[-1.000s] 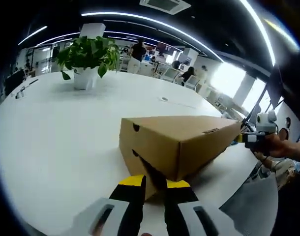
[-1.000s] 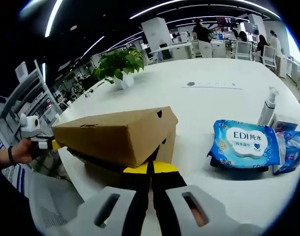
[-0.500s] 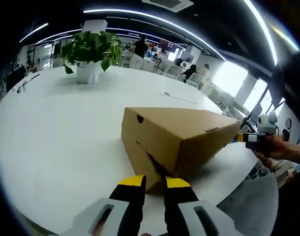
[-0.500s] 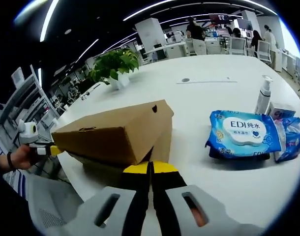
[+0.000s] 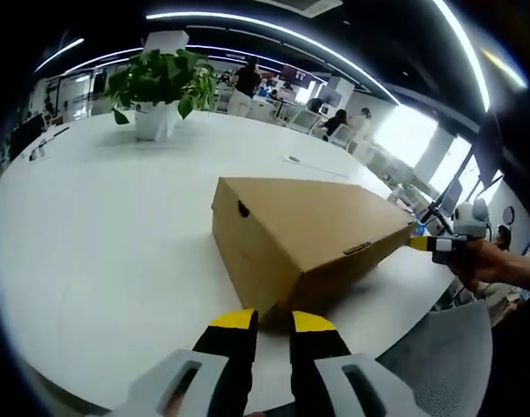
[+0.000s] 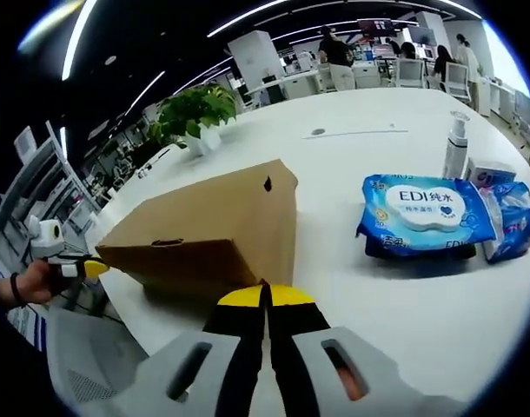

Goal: Operate the shoe box by opening the lid, removing the specified soft item, and placing it in the target area until the item is outside and the box remains undamaged.

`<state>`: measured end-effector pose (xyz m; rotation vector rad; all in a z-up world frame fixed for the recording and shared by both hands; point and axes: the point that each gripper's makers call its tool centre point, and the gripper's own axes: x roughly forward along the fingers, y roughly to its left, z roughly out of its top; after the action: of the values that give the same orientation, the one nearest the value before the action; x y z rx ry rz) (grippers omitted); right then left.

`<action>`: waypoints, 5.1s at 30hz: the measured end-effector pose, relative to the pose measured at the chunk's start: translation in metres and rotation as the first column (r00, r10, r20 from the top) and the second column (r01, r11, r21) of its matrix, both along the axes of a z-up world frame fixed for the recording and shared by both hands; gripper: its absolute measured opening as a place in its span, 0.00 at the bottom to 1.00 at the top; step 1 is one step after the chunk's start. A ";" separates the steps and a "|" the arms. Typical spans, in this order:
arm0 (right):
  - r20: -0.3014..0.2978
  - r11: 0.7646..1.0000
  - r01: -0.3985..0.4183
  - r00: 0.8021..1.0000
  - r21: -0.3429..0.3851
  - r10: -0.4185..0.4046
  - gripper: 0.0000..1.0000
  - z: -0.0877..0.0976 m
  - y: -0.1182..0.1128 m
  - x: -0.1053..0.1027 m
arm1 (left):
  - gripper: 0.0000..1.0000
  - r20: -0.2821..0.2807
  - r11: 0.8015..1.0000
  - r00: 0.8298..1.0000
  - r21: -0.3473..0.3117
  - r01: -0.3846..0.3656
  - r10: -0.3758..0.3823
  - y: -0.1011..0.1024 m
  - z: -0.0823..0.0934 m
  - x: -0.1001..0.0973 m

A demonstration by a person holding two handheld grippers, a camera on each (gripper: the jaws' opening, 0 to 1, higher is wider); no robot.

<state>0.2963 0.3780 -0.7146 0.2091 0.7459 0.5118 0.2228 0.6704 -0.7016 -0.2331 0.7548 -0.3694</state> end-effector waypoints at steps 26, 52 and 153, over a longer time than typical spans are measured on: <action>0.048 0.991 0.016 0.999 0.133 -0.023 0.25 0.037 -0.001 -0.004 | 0.29 0.061 0.984 0.994 -0.157 -0.081 0.092 -0.003 0.039 0.012; -0.092 0.974 0.161 0.985 0.161 -0.148 0.10 0.004 -0.002 0.018 | 0.22 -0.082 0.987 0.996 -0.152 -0.054 0.042 -0.021 0.004 0.045; 0.131 0.972 0.233 0.963 0.036 -0.236 0.45 0.048 -0.167 -0.032 | 0.51 0.071 0.999 0.997 -0.012 0.037 -0.036 -0.088 0.041 0.050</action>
<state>0.2644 0.2108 -0.6669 0.2758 0.5755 0.3048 0.2728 0.5822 -0.6604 -0.2175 0.6877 -0.4152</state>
